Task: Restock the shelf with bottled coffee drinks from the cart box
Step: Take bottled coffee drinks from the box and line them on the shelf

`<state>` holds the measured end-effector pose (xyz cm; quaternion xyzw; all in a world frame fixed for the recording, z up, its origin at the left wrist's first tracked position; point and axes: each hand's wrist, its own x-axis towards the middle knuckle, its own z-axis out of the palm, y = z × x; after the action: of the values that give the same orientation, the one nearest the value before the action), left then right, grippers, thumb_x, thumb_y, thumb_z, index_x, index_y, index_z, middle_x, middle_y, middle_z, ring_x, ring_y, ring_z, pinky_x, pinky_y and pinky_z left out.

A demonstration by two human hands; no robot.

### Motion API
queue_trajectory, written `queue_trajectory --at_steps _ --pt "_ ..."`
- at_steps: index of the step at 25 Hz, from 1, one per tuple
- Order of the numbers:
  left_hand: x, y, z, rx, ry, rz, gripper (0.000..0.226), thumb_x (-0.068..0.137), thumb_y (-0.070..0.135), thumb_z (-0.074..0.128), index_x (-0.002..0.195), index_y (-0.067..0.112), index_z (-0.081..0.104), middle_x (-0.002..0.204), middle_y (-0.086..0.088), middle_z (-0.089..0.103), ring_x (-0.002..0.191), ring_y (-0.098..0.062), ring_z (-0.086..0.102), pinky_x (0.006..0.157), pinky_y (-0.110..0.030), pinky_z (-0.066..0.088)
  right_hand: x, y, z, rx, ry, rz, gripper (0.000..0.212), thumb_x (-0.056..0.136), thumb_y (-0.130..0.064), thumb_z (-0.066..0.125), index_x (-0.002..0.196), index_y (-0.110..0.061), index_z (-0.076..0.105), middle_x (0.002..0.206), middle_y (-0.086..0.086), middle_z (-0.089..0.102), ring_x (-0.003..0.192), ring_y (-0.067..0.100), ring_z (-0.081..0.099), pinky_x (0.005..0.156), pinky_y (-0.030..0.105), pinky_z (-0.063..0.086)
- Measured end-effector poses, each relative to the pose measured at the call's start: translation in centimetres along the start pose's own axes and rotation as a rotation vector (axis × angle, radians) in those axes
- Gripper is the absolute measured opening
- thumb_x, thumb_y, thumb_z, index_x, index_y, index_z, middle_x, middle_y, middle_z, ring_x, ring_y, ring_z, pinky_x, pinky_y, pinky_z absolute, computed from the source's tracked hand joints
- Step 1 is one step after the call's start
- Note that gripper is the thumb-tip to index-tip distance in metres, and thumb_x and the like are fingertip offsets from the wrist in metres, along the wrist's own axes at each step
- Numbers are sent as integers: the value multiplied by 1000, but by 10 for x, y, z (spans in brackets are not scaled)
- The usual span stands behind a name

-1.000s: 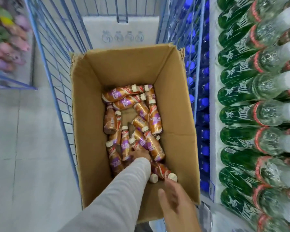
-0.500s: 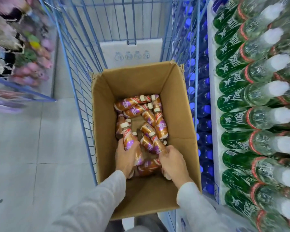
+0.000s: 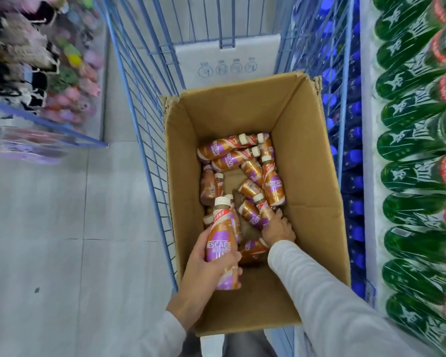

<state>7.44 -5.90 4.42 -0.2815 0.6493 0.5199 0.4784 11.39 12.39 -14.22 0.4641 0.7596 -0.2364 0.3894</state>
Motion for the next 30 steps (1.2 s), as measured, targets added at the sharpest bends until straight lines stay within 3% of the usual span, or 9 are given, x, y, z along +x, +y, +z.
queue_trajectory --at_steps 2,6,8,12,15,18,23,27,30 --pt "-12 8 -2 0 -26 0 71 80 22 81 137 40 41 118 -7 61 87 -29 74 72 -43 63 -18 3 -6 156 45 -58 83 90 -29 70 155 -11 22 150 14 44 136 33 46 110 45 41" --pt "-42 30 -6 42 -29 92 70 78 38 78 135 41 39 118 3 56 97 -19 65 62 -29 60 -89 1 -54 982 -70 -120 64 83 -32 78 138 -26 46 128 -1 64 116 21 63 101 45 52" --pt "-58 43 -10 61 -86 145 67 76 47 74 133 45 39 120 7 54 104 -18 61 59 -23 57 -139 -1 -83 1234 -123 -156 56 82 -34 79 132 -27 53 119 -3 70 108 18 68 93 39 56" --pt "-87 65 -18 83 -255 285 44 92 32 67 131 43 51 119 2 65 100 -22 69 73 -38 61 -239 5 -106 1575 62 -261 44 81 -25 78 123 -23 63 107 3 77 97 23 74 85 39 60" --pt "-107 73 -23 135 -397 409 48 86 17 72 128 38 60 115 -5 72 91 -24 72 77 -45 59 -302 11 -102 1715 258 -246 57 69 -33 80 123 -26 63 103 -2 77 90 16 74 74 34 58" --pt "-142 72 -22 258 -567 503 47 88 6 69 119 40 62 97 8 76 82 -14 71 71 -38 60 -362 28 -89 1808 403 -209 66 59 -41 83 122 -29 64 116 6 73 97 24 73 76 40 59" --pt "-209 53 -3 491 -835 593 48 82 15 77 123 36 62 104 5 75 90 -15 73 69 -24 56 -460 69 -66 1888 625 -220 54 72 -34 80 122 -36 60 108 -3 75 93 19 75 70 38 60" --pt "-263 12 30 619 -1045 610 44 79 11 78 119 25 63 100 -2 76 86 -18 74 69 -29 60 -520 118 -43 1925 820 -182 46 82 -26 80 123 -33 59 108 -3 75 92 13 74 66 25 58" --pt "-303 -32 53 692 -1196 586 56 72 16 83 123 27 63 100 0 77 89 -19 75 72 -34 60 -560 158 -20 1972 927 -156 38 89 -13 70 124 -26 61 105 -1 78 90 15 75 68 26 58"
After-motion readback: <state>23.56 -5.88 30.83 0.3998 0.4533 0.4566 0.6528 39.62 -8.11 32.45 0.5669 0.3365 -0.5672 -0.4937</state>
